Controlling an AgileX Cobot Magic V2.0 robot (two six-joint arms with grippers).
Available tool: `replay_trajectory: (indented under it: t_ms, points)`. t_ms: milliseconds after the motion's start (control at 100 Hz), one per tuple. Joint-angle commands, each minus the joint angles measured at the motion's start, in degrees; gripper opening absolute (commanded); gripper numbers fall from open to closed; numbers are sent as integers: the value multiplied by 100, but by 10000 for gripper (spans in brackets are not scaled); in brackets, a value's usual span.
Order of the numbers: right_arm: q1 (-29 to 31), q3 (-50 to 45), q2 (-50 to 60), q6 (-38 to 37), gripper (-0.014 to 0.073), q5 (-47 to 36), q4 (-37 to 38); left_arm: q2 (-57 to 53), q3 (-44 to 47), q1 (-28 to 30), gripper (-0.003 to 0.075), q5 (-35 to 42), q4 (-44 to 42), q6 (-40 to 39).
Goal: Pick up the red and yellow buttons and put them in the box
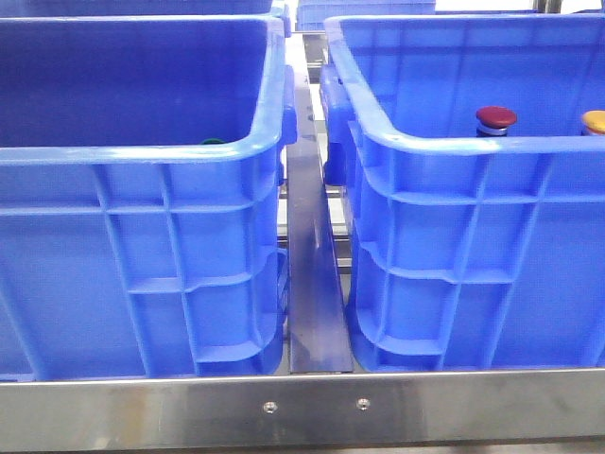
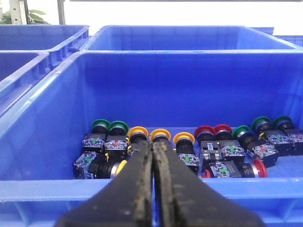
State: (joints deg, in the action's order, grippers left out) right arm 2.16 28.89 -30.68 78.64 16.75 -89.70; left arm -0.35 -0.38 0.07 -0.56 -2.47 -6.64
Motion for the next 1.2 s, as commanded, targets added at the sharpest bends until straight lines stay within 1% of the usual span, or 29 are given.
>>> replay_trajectory:
  t_ms: [0, 600, 750, 860, 910, 920, 980, 990, 1070, 1130, 1190]
  points:
    - [19, 130, -3, 48, -69, 67, -74, -164, 336, 5, -19, 492, 61, 11]
    - [19, 126, -3, 48, -69, 50, -74, -164, 336, 5, -19, 492, 61, 11]
    - [184, 107, 114, 43, -69, 0, -87, -164, 336, 5, -19, 492, 61, 11]
    - [182, 102, 142, -196, -69, -84, 22, -164, 336, 5, -19, 492, 61, 11]
    - [182, 102, 165, -522, -69, -122, 337, -164, 336, 5, -19, 492, 61, 11]
    - [182, 102, 173, -699, -69, -133, 544, -164, 336, 5, -19, 492, 61, 11]
    - [182, 102, 196, -1198, -69, -155, 1157, -164, 336, 5, -19, 492, 61, 11]
    - [182, 102, 210, -1443, -69, -155, 1461, -164, 336, 5, -19, 492, 61, 11]
    - [175, 102, 244, -2424, -69, -155, 2492, -164, 336, 5, -19, 492, 61, 11]
    - [170, 102, 304, -3535, -69, -168, 3529, -164, 336, 5, -19, 492, 61, 11]
    - [163, 102, 350, -4319, -69, -202, 4249, -164, 336, 5, -19, 492, 61, 11]
